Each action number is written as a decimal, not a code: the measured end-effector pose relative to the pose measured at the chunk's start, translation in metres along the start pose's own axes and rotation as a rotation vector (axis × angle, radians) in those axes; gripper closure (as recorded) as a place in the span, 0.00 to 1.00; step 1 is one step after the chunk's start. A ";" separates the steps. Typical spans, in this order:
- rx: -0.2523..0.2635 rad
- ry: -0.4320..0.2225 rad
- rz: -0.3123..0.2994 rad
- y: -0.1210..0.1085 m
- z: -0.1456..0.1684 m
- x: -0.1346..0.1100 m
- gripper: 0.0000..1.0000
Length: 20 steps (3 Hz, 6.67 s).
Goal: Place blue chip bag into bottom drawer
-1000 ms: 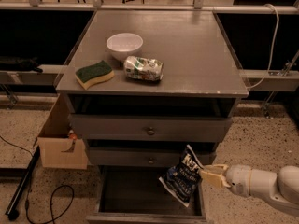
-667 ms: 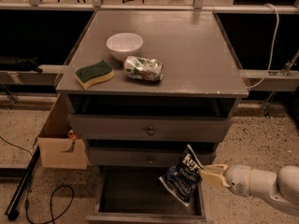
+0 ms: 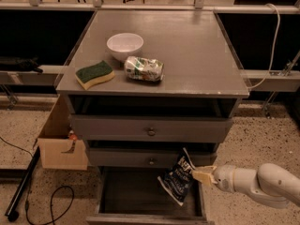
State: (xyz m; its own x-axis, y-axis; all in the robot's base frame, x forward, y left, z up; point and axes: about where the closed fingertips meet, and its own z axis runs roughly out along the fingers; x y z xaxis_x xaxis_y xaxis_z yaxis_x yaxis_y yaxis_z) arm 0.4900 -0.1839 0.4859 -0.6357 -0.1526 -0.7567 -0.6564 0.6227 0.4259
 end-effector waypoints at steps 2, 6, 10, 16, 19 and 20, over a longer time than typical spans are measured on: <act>-0.021 0.053 0.072 -0.022 0.043 0.052 1.00; -0.011 0.108 0.140 -0.054 0.096 0.081 1.00; -0.079 0.085 -0.021 -0.031 0.116 0.103 1.00; -0.169 0.169 0.099 -0.065 0.219 0.218 1.00; -0.179 0.162 0.086 -0.063 0.224 0.220 0.50; -0.179 0.162 0.086 -0.063 0.224 0.220 0.19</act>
Offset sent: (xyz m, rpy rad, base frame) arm -0.0326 0.0167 -0.1123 0.0100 0.1503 0.0262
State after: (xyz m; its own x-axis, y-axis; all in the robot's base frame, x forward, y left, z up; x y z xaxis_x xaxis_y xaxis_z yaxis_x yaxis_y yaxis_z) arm 0.4828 -0.0849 0.1814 -0.7393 -0.2350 -0.6310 -0.6497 0.4950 0.5769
